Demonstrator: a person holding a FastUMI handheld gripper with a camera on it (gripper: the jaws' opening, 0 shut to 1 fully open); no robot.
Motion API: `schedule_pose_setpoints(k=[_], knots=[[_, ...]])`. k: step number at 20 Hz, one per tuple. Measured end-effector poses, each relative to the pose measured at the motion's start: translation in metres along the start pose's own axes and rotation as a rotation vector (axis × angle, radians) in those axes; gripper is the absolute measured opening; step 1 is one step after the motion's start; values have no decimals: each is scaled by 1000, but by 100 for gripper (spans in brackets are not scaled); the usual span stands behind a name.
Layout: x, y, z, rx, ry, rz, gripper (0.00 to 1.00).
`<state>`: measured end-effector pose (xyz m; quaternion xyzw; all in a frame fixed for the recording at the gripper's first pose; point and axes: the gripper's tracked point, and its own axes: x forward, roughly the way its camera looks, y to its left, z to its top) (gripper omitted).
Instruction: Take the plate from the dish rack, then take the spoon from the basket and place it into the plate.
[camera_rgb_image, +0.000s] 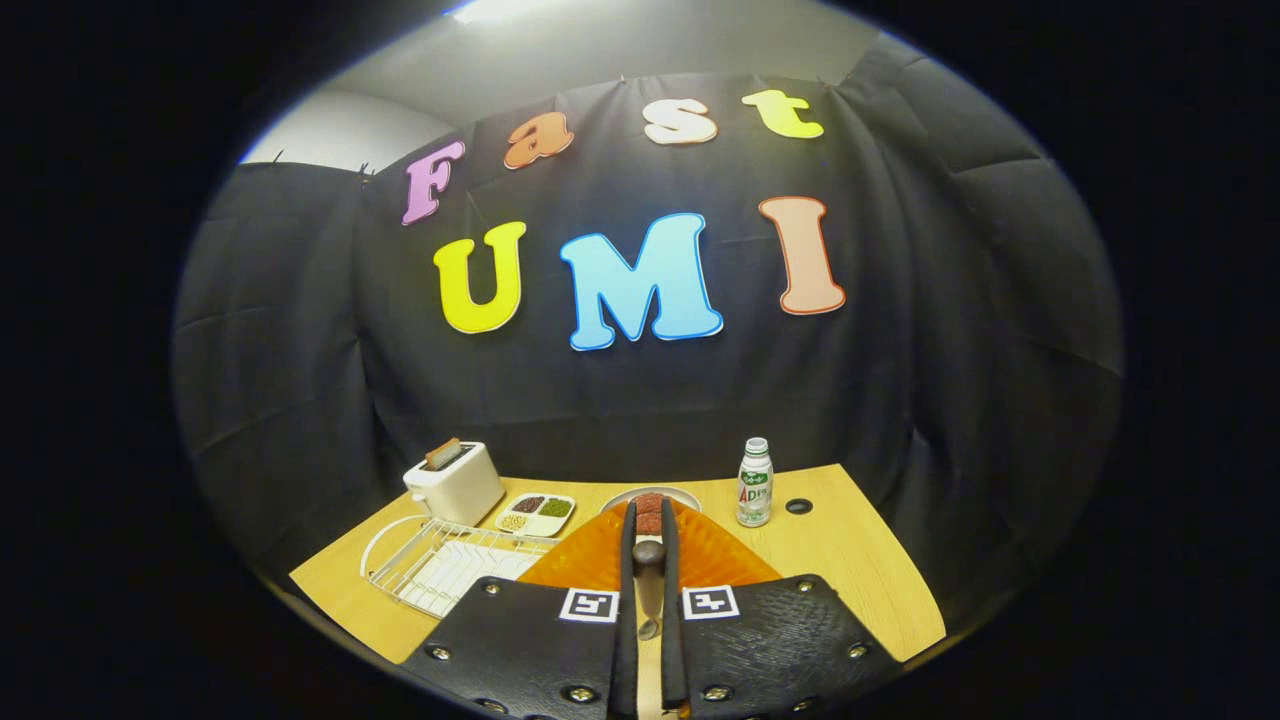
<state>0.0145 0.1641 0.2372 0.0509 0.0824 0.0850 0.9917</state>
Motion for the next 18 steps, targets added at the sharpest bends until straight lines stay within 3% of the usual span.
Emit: schedule_pose_setpoints(k=[9,18], knots=[[-12,35,-46,30,83,64,9],[-18,96,-103,57,190,223,9]])
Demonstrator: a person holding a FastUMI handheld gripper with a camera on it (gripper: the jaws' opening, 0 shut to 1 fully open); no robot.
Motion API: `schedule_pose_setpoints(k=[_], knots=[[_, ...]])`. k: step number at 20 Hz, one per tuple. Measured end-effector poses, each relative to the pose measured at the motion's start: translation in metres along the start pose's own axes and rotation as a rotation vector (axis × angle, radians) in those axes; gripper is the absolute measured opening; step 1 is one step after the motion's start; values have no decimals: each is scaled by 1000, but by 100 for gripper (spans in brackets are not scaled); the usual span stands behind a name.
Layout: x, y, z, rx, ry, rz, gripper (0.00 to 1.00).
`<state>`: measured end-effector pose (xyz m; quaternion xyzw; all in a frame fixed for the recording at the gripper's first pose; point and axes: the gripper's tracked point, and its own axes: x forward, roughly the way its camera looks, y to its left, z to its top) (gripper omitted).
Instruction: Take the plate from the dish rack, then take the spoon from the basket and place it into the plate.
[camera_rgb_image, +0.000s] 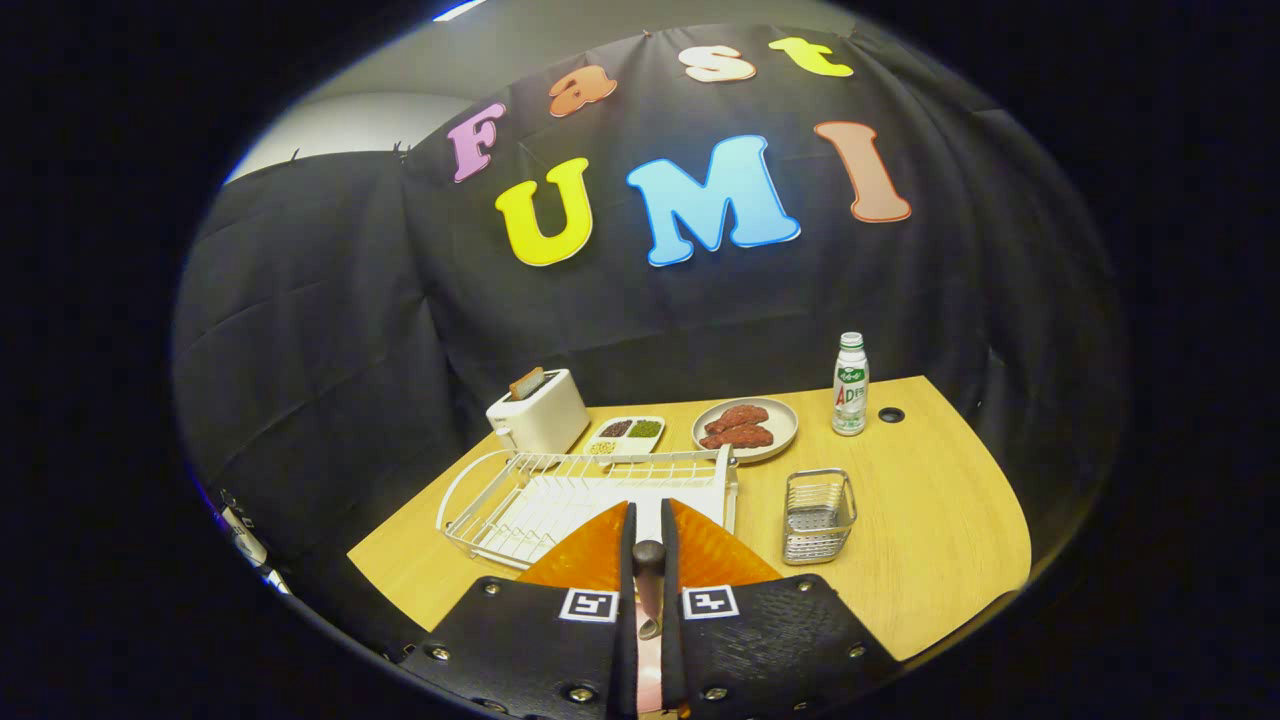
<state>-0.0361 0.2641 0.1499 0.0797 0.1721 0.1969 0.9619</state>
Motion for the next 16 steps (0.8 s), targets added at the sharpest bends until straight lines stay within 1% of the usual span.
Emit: schedule_pose_setpoints(k=[7,10,14,16], knots=[[20,37,-39,9,79,90,9],[24,46,-45,26,90,110,9],[36,51,-61,23,115,111,9],[42,60,-68,51,119,134,9]])
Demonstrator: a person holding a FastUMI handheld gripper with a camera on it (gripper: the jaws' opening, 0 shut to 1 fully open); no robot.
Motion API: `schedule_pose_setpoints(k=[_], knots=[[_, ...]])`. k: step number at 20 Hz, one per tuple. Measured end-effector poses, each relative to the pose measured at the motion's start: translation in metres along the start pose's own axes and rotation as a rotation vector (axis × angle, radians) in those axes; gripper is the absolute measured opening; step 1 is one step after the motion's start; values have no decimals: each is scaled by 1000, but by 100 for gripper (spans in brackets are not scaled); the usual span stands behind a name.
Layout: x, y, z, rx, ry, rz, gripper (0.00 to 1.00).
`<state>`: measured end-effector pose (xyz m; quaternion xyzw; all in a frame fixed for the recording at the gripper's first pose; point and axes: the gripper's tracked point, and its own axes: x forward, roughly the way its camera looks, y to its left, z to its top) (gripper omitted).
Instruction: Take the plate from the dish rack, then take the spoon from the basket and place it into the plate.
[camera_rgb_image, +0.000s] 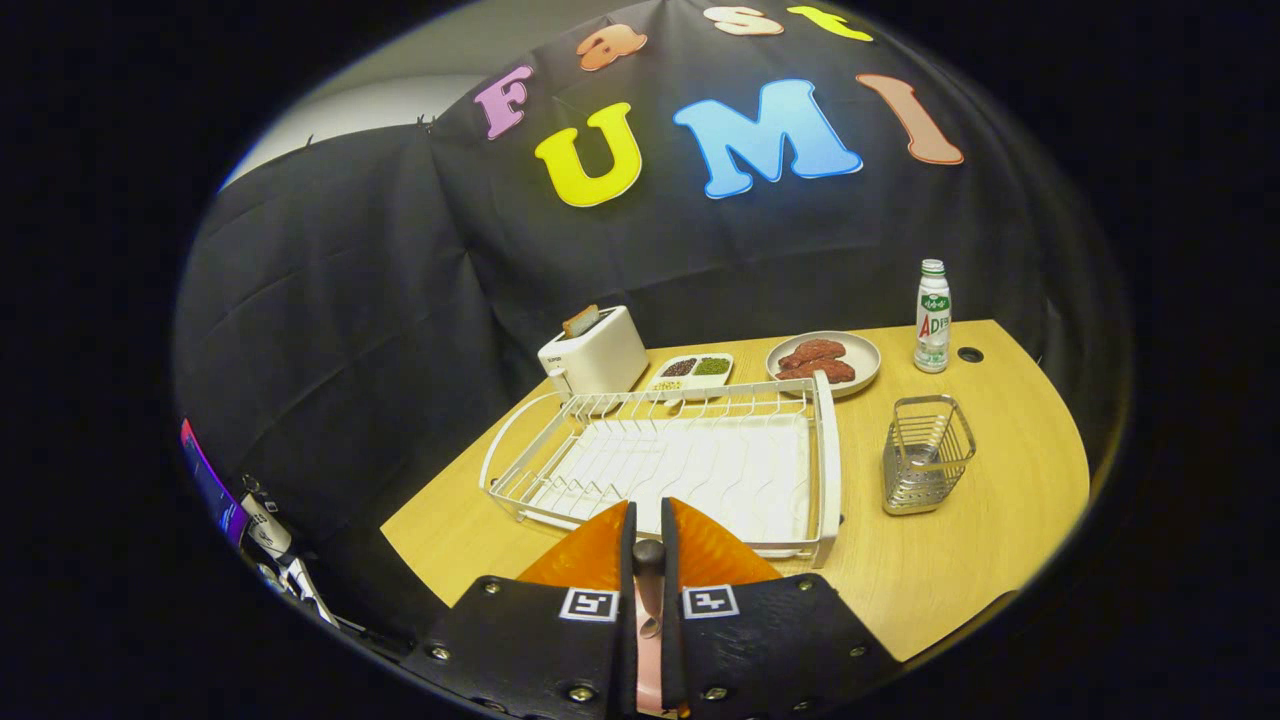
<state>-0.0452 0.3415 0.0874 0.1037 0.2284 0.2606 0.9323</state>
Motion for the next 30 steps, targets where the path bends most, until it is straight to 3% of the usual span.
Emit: schedule_pose_setpoints(k=[16,23,25,30], knots=[[14,-2,-37,32,11,67,9],[5,-23,-44,32,21,40,9],[1,-33,-46,29,30,26,14],[-4,-55,-61,100,41,2,16]])
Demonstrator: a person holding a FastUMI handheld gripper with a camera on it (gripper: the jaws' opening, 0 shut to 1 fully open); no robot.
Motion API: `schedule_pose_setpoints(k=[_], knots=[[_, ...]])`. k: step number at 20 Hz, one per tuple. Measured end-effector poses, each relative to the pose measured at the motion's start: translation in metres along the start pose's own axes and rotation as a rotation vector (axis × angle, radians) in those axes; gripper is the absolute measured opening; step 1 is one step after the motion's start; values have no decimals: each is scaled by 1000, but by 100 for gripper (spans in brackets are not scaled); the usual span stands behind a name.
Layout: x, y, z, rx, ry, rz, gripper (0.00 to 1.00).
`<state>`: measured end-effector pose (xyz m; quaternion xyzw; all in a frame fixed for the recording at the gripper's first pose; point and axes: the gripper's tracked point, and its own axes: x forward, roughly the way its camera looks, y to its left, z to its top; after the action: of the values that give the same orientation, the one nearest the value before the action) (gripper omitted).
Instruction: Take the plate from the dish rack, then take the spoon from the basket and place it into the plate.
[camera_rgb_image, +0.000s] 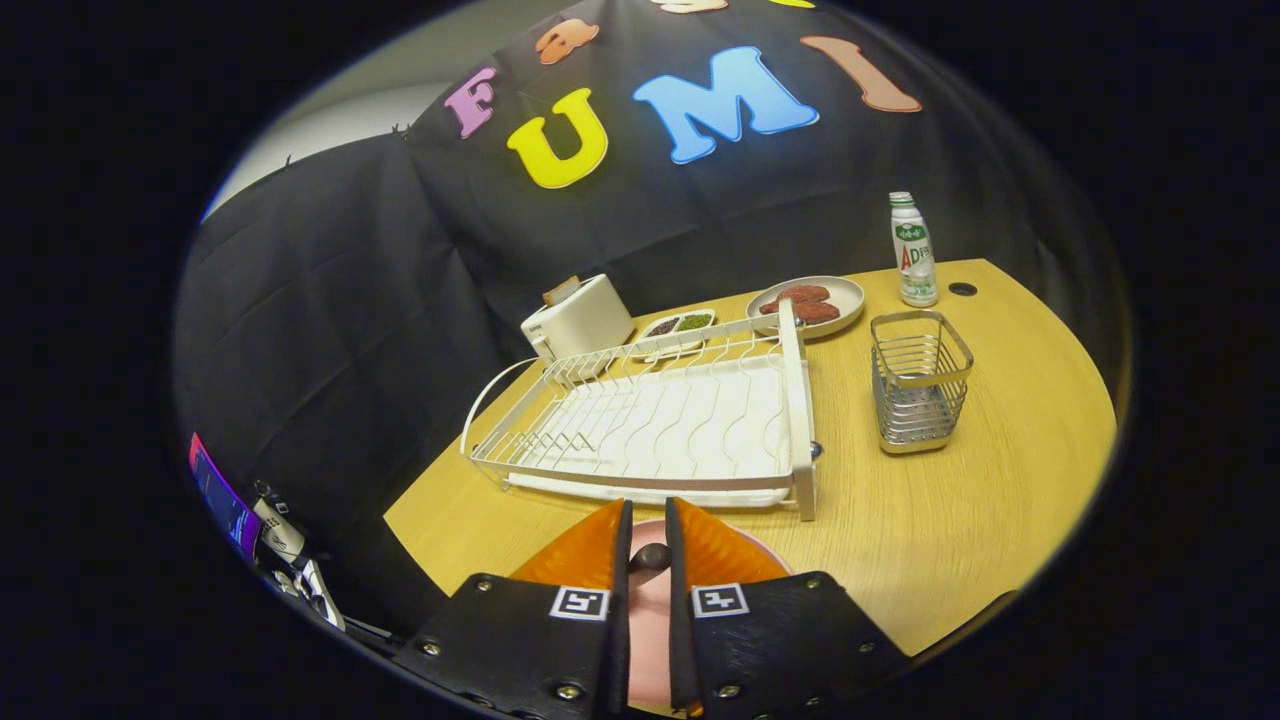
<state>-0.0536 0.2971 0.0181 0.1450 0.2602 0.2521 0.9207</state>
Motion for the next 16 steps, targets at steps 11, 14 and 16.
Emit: schedule_pose_setpoints(k=[11,14,16], knots=[[-11,-60,-18,-119,19,-179,28],[-16,-75,-19,-198,33,-237,31],[-20,-78,-16,-240,31,-253,31]])
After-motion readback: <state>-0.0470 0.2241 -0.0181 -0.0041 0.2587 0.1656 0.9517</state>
